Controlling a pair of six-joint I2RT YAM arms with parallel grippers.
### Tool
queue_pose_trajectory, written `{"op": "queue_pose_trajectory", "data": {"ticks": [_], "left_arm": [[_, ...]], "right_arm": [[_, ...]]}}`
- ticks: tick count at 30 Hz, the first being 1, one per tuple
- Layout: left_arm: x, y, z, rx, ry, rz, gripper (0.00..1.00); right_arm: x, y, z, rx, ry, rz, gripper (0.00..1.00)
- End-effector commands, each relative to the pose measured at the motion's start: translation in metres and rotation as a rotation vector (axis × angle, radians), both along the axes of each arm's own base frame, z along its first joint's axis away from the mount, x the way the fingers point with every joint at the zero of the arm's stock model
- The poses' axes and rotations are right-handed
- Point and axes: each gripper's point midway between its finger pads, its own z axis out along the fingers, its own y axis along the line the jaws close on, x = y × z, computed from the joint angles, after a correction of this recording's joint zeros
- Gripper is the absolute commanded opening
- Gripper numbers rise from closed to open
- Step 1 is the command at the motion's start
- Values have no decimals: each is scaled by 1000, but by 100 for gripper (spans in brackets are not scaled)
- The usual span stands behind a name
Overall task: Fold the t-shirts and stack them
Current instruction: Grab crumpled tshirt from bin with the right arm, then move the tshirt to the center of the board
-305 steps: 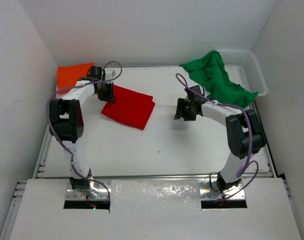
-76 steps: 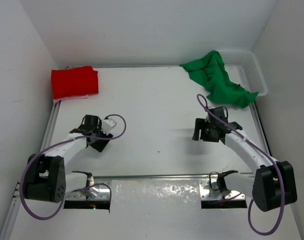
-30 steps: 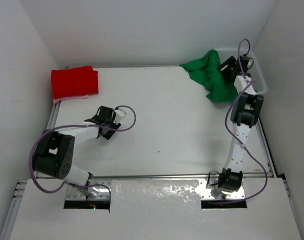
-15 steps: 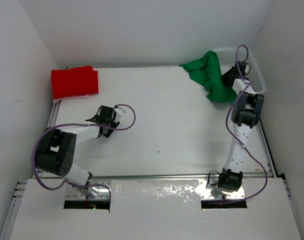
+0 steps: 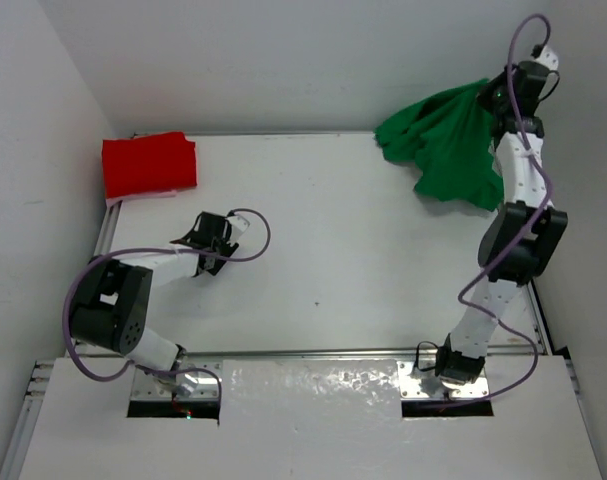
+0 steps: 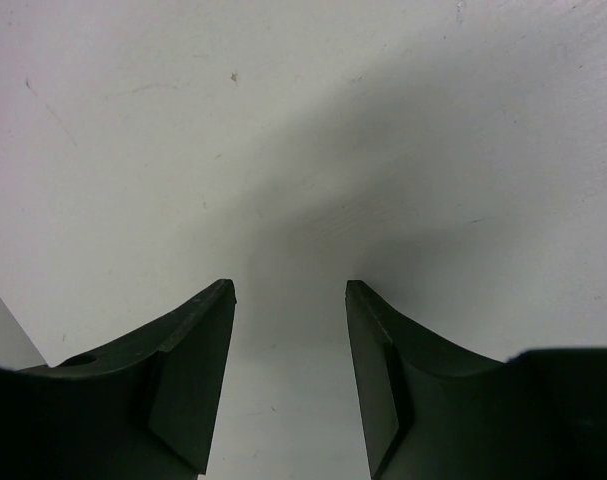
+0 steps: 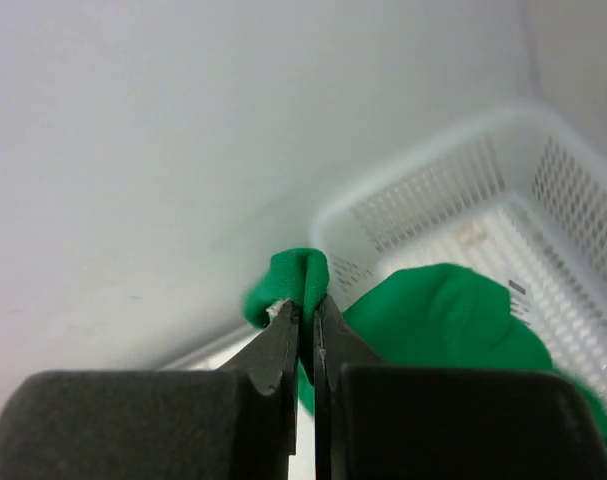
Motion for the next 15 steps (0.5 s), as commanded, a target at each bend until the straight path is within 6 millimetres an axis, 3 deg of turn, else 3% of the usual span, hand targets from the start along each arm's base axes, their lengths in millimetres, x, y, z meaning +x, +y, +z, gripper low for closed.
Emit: {"op": "queue_pose_trajectory", "data": {"ticks": [1,3,4,6,7,9,11,12,13,14,15], "left_arm": [[-64,12,-39,30,252,18,48],[-53,5,-30,-9,221,24,47],[-47,2,-26,-32,208,24,47],[-30,-11,-8,-121,166,13,47],[-22,-14,0,-150,145,11,47],[0,-16,29,-203,73,13,47],[15,-19,53,-279,18,5,47],[26,-24,71,-324,-20,-9,48],[34,-19,81,-346,-52,13,48],[39,-18,92,-372,-80,28,48],[49,-14,109,-402,-122,43,49]], "right_arm": [[-36,15,114,-138,-217,22,0],[-55,31,146,-168,-269,61,0],[-80,43,190,-219,-354,74,0],[-104,75,228,-257,-442,137,0],[-130,106,260,-289,-516,216,0],[-158,142,294,-305,-608,324,0],[-196,198,322,-249,-709,536,0],[-211,217,334,-228,-754,602,0],[-230,255,338,-163,-779,729,0],[-248,270,345,-140,-811,780,0],[-262,298,342,-59,-828,876,0]]}}
